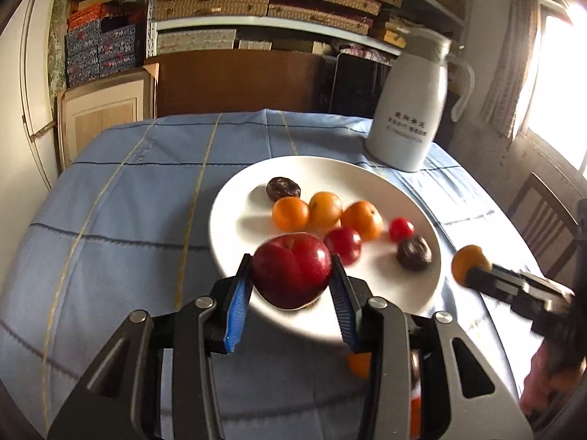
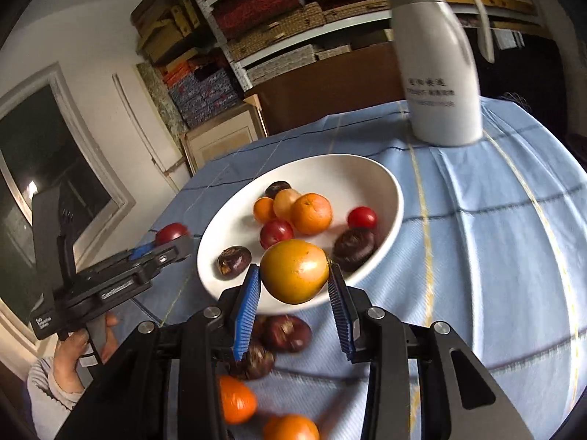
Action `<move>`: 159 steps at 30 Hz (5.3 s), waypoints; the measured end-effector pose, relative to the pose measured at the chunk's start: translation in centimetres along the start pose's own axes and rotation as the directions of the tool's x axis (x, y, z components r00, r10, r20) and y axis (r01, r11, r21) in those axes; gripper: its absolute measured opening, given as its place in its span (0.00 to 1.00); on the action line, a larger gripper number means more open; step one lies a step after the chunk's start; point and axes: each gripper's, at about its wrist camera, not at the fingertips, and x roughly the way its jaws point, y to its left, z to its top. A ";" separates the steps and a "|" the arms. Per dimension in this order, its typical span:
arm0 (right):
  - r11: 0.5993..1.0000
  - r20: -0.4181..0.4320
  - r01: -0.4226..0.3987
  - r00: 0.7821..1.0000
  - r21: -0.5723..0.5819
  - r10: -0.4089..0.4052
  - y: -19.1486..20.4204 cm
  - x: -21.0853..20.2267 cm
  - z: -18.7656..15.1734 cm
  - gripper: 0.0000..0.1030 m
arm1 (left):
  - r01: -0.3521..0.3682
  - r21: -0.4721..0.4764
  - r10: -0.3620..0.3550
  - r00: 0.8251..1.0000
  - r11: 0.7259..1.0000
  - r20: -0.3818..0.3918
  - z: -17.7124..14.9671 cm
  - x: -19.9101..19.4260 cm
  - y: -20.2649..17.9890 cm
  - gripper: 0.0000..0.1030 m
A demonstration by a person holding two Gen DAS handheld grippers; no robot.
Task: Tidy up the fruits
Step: 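Place the tomato with the left tool while the right tool places the yellow fruit on the plate, then move the right tool to a dark plum on the cloth and grasp it, then grasp an orange with the left tool while the right tool holds the dark plum, then place the orange with the left tool while the right tool places the dark plum on the plate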
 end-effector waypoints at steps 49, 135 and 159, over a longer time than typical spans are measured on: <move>0.998 -0.137 0.046 0.989 -0.044 -0.051 -0.3 1.7 -4.3 0.70 | -0.172 0.054 0.177 0.978 0.984 -0.112 -7.8 -0.8 0.6 0.95; 0.994 -0.148 0.074 0.985 -0.078 -0.085 -0.7 1.2 -4.8 0.39 | -0.026 0.002 0.026 0.987 1.000 -0.161 -8.1 0.0 2.0 0.41; 0.999 0.022 -0.009 1.000 -0.032 0.009 -0.3 -1.3 0.1 0.38 | 0.023 0.011 -0.023 0.999 1.000 -0.029 -0.9 -1.0 0.2 0.35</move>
